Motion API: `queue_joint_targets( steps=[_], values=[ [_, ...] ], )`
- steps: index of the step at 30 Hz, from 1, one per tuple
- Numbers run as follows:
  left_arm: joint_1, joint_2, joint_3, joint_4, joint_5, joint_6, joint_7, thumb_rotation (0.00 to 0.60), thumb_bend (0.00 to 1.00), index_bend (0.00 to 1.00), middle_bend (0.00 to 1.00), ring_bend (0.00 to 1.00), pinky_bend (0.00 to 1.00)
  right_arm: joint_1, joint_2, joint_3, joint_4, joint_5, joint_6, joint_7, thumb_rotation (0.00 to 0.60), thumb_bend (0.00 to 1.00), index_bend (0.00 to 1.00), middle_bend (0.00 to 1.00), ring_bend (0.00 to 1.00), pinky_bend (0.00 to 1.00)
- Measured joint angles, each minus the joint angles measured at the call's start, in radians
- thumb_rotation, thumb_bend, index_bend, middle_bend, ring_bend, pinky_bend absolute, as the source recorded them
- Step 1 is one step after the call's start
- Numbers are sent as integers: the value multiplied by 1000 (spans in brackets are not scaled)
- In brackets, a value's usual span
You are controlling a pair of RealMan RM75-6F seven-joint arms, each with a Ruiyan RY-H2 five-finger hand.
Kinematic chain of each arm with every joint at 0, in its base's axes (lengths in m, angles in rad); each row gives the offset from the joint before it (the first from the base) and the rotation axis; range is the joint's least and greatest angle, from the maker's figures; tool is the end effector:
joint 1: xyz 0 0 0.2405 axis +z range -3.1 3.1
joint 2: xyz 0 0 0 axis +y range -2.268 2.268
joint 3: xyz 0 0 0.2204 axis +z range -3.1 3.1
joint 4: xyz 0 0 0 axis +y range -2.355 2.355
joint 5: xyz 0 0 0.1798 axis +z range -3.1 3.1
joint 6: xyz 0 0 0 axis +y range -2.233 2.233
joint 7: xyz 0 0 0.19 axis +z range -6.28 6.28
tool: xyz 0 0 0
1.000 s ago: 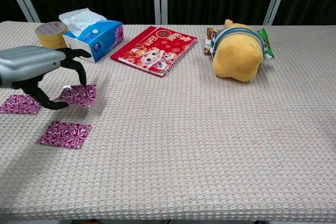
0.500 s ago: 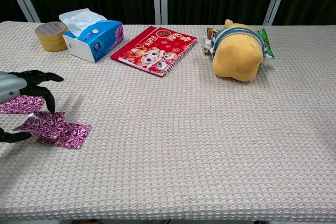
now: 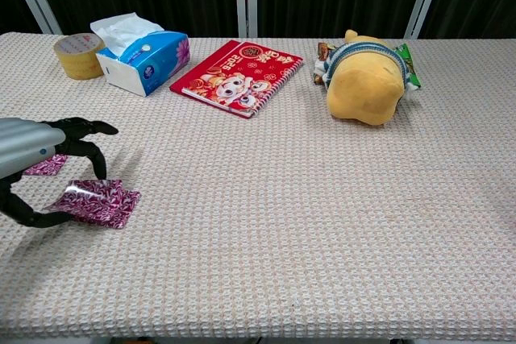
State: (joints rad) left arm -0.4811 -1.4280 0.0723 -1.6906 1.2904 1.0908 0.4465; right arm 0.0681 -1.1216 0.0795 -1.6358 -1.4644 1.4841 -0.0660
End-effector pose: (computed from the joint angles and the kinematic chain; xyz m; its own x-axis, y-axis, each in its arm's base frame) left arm -0.1759 0.2519 -0.0054 0.5445 0.3682 0.7536 0.8265 -0.3882 -0.4076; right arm -0.2695 -0.2221 0.1758 0.4267 0.0155 0.9043 -0.9040 0.0386 0.4258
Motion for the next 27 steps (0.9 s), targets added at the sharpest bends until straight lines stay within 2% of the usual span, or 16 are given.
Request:
queue_joint_targets(
  steps=[10, 20, 27],
  values=[
    [-12, -38, -19, 16, -37, -21, 71, 600, 254, 369, 40, 0, 137, -1, -1, 2, 12, 7, -3, 13, 600, 473, 0, 0, 0, 0],
    [-8, -24, -14, 9, -55, -28, 98, 600, 254, 359, 40, 0, 137, 5, -9, 2, 17, 9, -15, 7, 600, 472, 0, 0, 0, 0],
    [-7, -13, -9, 2, -53, -37, 87, 600, 253, 281, 40, 0, 137, 6, -7, 3, 12, 11, -14, -1, 600, 473, 0, 0, 0, 0]
  ],
)
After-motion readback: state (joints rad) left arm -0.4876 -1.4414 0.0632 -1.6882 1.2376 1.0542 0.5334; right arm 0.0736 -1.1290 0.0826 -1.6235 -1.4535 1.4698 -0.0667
